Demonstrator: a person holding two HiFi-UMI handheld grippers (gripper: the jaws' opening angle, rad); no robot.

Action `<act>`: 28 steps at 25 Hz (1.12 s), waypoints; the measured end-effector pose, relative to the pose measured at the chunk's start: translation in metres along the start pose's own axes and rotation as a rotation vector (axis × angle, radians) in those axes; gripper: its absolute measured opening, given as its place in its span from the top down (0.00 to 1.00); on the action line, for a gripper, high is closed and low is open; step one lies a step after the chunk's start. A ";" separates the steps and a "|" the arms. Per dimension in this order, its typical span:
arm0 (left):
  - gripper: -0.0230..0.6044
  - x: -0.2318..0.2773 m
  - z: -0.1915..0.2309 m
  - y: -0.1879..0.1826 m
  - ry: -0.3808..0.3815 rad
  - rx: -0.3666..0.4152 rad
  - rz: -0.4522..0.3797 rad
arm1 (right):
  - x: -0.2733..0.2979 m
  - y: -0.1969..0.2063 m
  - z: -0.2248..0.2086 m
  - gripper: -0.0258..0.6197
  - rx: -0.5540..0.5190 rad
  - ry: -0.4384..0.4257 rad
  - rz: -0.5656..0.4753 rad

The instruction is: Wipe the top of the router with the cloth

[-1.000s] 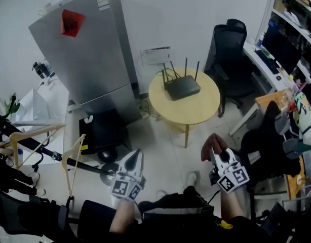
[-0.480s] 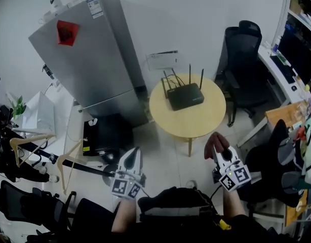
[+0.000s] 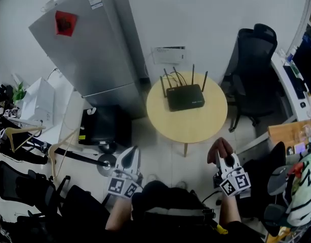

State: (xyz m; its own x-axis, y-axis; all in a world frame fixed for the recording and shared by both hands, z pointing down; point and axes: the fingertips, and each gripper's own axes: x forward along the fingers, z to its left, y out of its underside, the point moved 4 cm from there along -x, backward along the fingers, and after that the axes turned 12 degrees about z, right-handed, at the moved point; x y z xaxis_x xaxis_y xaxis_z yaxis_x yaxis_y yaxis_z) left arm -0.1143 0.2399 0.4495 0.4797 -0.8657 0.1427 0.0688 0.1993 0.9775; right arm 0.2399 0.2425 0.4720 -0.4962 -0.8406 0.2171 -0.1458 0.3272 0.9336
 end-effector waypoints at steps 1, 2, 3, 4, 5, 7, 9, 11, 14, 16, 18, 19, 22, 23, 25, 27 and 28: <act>0.97 0.003 0.004 0.000 -0.004 -0.005 0.002 | 0.003 0.003 -0.004 0.87 0.009 0.010 0.008; 0.97 0.007 0.009 0.001 -0.008 -0.013 0.001 | 0.006 0.005 -0.008 0.87 0.015 0.022 0.018; 0.97 0.012 0.014 0.001 -0.009 -0.020 -0.001 | 0.011 0.006 -0.011 0.87 0.018 0.033 0.028; 0.97 0.019 0.019 0.000 -0.005 -0.024 -0.004 | 0.017 0.006 -0.013 0.87 0.019 0.042 0.035; 0.97 0.027 0.023 -0.001 0.005 -0.023 -0.004 | 0.022 0.004 -0.015 0.87 0.018 0.049 0.039; 0.97 0.046 0.030 -0.004 0.034 -0.013 -0.004 | 0.034 -0.003 -0.018 0.87 0.009 0.064 0.040; 0.97 0.066 0.042 -0.007 0.063 -0.011 -0.008 | 0.049 -0.012 -0.020 0.87 0.000 0.081 0.037; 0.97 0.086 0.060 -0.011 0.081 -0.022 -0.015 | 0.066 -0.022 -0.020 0.87 -0.007 0.098 0.035; 0.97 0.117 0.085 -0.023 0.106 -0.010 -0.036 | 0.098 -0.035 -0.020 0.87 -0.025 0.108 0.048; 0.97 0.134 0.102 -0.033 0.119 0.012 -0.051 | 0.124 -0.042 -0.021 0.87 -0.035 0.113 0.059; 0.97 0.148 0.121 -0.040 0.131 0.014 -0.058 | 0.151 -0.050 -0.017 0.87 -0.035 0.122 0.062; 0.97 0.153 0.130 -0.043 0.138 0.011 -0.058 | 0.165 -0.054 -0.012 0.87 -0.041 0.125 0.061; 0.97 0.167 0.154 -0.052 0.161 0.022 -0.053 | 0.201 -0.069 0.004 0.87 -0.067 0.114 0.051; 0.97 0.172 0.161 -0.054 0.167 0.030 -0.052 | 0.214 -0.075 0.009 0.87 -0.082 0.100 0.048; 0.97 0.182 0.173 -0.057 0.170 0.036 -0.051 | 0.235 -0.084 0.018 0.87 -0.121 0.069 0.054; 0.97 0.189 0.179 -0.058 0.163 0.024 -0.049 | 0.247 -0.088 0.023 0.87 -0.156 0.045 0.077; 0.97 0.192 0.179 -0.057 0.159 0.017 -0.049 | 0.250 -0.089 0.023 0.87 -0.171 0.038 0.091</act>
State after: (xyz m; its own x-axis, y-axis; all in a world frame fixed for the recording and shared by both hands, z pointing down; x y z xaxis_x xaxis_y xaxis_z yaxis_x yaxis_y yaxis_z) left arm -0.1827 -0.0198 0.4490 0.6090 -0.7901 0.0702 0.0808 0.1498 0.9854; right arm 0.1092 0.0132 0.4370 -0.4676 -0.8278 0.3101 0.0475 0.3268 0.9439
